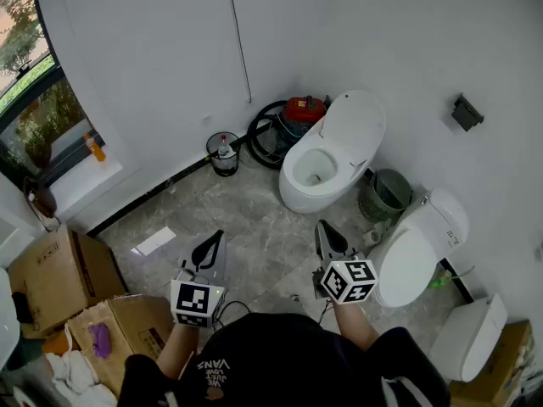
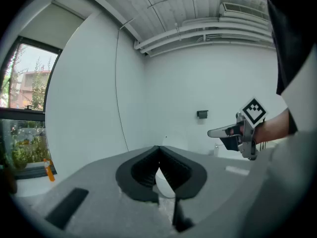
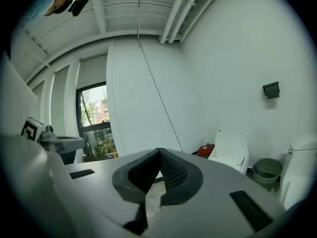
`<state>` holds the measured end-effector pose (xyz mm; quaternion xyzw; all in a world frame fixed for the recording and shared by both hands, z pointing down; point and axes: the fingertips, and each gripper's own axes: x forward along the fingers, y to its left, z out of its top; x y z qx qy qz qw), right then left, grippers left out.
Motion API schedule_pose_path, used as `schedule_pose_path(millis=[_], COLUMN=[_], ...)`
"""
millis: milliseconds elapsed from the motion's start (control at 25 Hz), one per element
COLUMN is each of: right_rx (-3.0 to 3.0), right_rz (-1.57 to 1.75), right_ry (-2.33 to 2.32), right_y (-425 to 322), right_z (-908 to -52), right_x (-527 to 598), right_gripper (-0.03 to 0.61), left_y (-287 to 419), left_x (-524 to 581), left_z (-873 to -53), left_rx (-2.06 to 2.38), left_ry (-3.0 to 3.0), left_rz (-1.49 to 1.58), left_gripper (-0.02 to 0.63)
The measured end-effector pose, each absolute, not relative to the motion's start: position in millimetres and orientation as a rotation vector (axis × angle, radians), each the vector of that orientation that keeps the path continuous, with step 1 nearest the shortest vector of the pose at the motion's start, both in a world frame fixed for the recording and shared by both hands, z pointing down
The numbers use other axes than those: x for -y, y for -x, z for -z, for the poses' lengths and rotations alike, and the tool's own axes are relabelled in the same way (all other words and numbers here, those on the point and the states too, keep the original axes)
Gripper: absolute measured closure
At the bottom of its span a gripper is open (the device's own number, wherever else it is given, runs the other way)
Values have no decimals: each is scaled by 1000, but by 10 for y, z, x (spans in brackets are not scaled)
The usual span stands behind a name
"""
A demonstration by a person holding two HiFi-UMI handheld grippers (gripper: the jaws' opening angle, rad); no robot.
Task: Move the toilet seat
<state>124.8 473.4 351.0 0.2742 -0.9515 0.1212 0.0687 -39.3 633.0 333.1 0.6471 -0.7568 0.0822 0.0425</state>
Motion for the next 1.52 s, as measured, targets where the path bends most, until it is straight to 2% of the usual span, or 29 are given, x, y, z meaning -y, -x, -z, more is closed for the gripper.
schedule_pose_path(millis=[240, 440, 480, 560, 600, 800, 880, 1520], right_rx=[2872, 2888, 2879, 2858, 2847, 2816, 2813, 2825], right_rz=[-376, -443, -457, -482, -489, -525, -541, -591], right_ry=[-815, -849, -859, -869, -876, -916, -922, -874], right_y=[-1194, -1248, -1249, -1231, -1224, -1173, -1122, -537], right_z=[-3508, -3497, -3519, -3577, -3609, -3693, -3719, -3812], right_x=[-4738, -4545, -4476, -4327, -4249, -3814, -3606, -1915], right_gripper=[580, 578, 547, 475, 460, 372, 358, 354], left_y=[447, 429, 437, 475, 486, 486, 533, 1080], left_x=[-6268, -6058, -5983, -5816, -5734, -5294, -5078, -3584], left_z=[-3380, -3444, -3466, -3516, -3534, -3580, -3592, -3652], left_rx=[2291, 2244, 2230, 2208, 2197, 2125, 2107, 2173], left_ry=[-2010, -1999, -2007, -2037, -2049, -2093, -2093, -1995], left_rz=[-292, -214, -216, -248, -262, -300, -300, -334], left_gripper=[604, 603, 589, 459, 430, 384, 367, 364])
